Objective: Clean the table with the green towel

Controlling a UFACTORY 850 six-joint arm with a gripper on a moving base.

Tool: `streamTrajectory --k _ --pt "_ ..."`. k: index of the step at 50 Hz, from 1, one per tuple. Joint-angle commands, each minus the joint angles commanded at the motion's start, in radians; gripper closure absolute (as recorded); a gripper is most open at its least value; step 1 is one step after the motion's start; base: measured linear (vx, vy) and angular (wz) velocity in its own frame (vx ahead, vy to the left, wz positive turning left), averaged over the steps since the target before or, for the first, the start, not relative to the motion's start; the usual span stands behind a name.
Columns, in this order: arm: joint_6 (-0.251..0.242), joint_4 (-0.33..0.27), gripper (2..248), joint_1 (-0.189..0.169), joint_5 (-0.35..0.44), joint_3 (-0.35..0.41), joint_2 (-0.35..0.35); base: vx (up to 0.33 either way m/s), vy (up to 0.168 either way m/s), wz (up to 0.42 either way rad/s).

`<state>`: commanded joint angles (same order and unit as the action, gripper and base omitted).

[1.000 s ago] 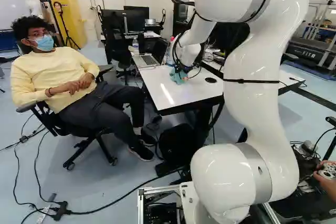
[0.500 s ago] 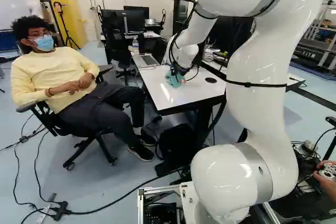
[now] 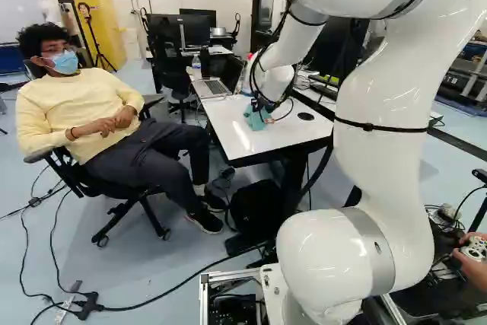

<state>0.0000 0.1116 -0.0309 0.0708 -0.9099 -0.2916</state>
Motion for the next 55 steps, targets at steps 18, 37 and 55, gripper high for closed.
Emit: streamTrajectory --k 18,37,55 --pt "0.000 0.000 196 -0.050 0.000 -0.048 -0.039 0.000 0.000 0.000" --pt "0.000 0.000 196 -0.057 0.000 -0.148 -0.119 0.000 0.000 0.000" --pt "0.000 0.000 196 -0.052 0.000 -0.243 -0.192 0.000 0.000 0.000"
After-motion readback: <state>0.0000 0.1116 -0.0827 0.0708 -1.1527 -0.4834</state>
